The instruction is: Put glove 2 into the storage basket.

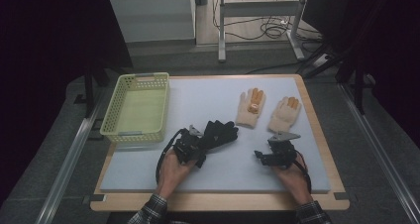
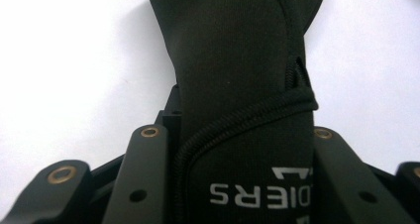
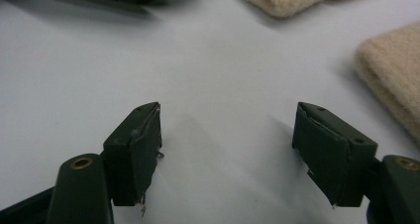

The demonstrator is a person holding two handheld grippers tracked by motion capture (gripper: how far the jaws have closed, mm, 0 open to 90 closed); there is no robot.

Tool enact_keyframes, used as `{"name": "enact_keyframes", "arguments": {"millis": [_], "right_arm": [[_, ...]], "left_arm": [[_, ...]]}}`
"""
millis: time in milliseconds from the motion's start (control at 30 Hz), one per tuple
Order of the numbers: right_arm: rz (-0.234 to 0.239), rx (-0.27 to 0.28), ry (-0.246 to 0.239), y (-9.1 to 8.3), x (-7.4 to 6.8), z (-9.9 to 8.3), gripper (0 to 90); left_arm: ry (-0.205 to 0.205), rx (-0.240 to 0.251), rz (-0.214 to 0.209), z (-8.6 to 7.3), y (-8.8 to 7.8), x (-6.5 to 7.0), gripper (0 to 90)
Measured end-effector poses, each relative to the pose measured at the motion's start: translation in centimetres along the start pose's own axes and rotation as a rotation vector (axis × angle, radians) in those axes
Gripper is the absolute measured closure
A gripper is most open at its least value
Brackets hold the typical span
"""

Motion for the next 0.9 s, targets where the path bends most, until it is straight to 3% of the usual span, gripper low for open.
{"name": "enact_keyframes", "arguments": {"millis": [433,900], "right_arm": [[-0.001,-0.002,-0.002,0.0,0.0,0.0,26.8],[0.000,-0.001,-0.001,0.0,0.0,0.0,26.7]], "left_arm": [[-0.014,0.037,0.051,2.4,-3.0,-1.4,61.5],[-0.065,0.084,0.128,5.4,-7.7,-4.3,60.4]]}}
Point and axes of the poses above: each handheld gripper's, and its own axes: y roughly forward along the jaws, z roughly out of its top, x roughly to its right, the point moved 5 cm from there along y, roughly forward along the jaws, and after that the axes turned 13 degrees about -z, right-handed, at the moved point
